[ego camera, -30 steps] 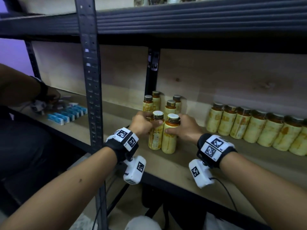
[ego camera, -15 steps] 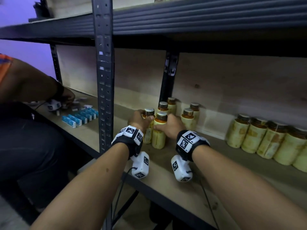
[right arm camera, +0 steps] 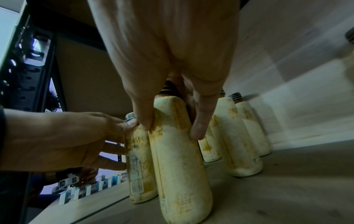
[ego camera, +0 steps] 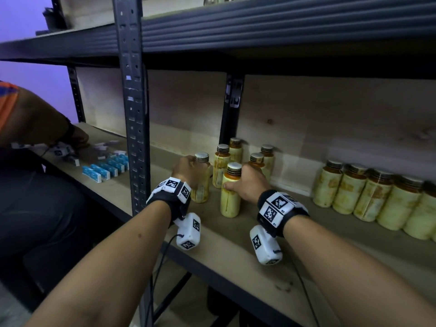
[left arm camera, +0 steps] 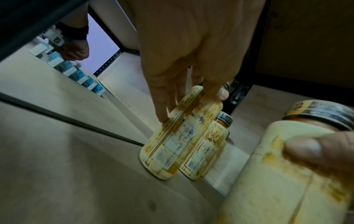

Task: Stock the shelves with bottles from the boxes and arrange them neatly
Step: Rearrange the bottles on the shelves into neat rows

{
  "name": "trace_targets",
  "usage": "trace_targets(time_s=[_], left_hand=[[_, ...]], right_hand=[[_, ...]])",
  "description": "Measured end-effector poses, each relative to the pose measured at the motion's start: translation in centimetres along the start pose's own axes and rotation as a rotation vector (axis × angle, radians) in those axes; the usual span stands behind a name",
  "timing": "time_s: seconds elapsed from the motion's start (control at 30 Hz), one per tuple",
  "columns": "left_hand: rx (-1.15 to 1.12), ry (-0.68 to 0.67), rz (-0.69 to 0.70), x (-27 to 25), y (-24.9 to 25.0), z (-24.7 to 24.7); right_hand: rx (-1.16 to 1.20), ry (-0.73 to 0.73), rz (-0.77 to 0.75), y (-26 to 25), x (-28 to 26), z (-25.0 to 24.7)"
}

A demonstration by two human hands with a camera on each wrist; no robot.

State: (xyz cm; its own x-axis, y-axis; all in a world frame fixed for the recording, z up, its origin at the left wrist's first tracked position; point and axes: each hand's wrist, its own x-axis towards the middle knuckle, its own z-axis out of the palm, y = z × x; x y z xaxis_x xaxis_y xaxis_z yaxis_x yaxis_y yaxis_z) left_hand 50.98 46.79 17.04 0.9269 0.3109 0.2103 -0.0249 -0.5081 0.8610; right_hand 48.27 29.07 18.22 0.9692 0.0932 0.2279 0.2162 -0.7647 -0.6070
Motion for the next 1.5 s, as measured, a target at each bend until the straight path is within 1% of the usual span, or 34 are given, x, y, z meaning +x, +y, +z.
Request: trace_targets(time_s=[0.17,0.5,0.67,0.73,0.8,0.87,0.93,1.0,1.13,1.2,1.27,1.37,1.5], left_hand=[[0.020,-0.013,0.018,0.0,-0.1,0.3],[-0.030,-0.029,0.017,0.4,-0.7,0.6],[-0.047,-0.041,-0.028,0.7,0.1,0.2],[-0.027,-0.064,-0.040,0.7,0.8,-0.1],[0.012,-0.088,-0.025,0.6,1.6,-0.5],[0.088,-0.086,0.021,0.4,2.9,-1.1],[0.177,-0.079,0.087,0.2,4.6,-1.8],[0.254,-0.114,0.155,-0.3,6.6,-2.1],[0.453,-0.183,0.371,-1.8,10.3,-1.0],[0.498,-0.258,0.446,-2.9,11.9,0.5],[0.460,-0.375,0.492,-4.1,13.3,2.5],[0.467,-0.519,0.566,-5.8,15.1,6.4],[0.508,-0.615,0.621,-7.0,16.1,12.2]], right_hand=[[-0.010,0.029,0.011,0.2,-0.4,-0.1],[-0.012,0.054,0.016,0.2,-0.7,0.2],[-0.053,0.101,-0.004,-0.3,-1.4,0.4],[-0.061,0.089,-0.018,-0.5,-1.6,0.3],[-0.052,0.043,-0.041,-0.5,-2.0,0.1],[-0.050,0.011,-0.039,-0.1,-2.6,-0.2],[-0.115,0.011,-0.023,0.5,-3.2,-1.0],[-0.196,-0.003,-0.011,1.3,-3.9,-2.6],[-0.315,-0.017,-0.006,3.5,-5.2,-7.2],[-0.395,-0.013,0.016,4.9,-5.6,-9.5],[-0.454,0.004,0.074,6.5,-5.9,-11.6],[-0.475,0.023,0.134,8.9,-6.7,-14.3],[-0.470,0.067,0.222,12.2,-8.0,-16.9]])
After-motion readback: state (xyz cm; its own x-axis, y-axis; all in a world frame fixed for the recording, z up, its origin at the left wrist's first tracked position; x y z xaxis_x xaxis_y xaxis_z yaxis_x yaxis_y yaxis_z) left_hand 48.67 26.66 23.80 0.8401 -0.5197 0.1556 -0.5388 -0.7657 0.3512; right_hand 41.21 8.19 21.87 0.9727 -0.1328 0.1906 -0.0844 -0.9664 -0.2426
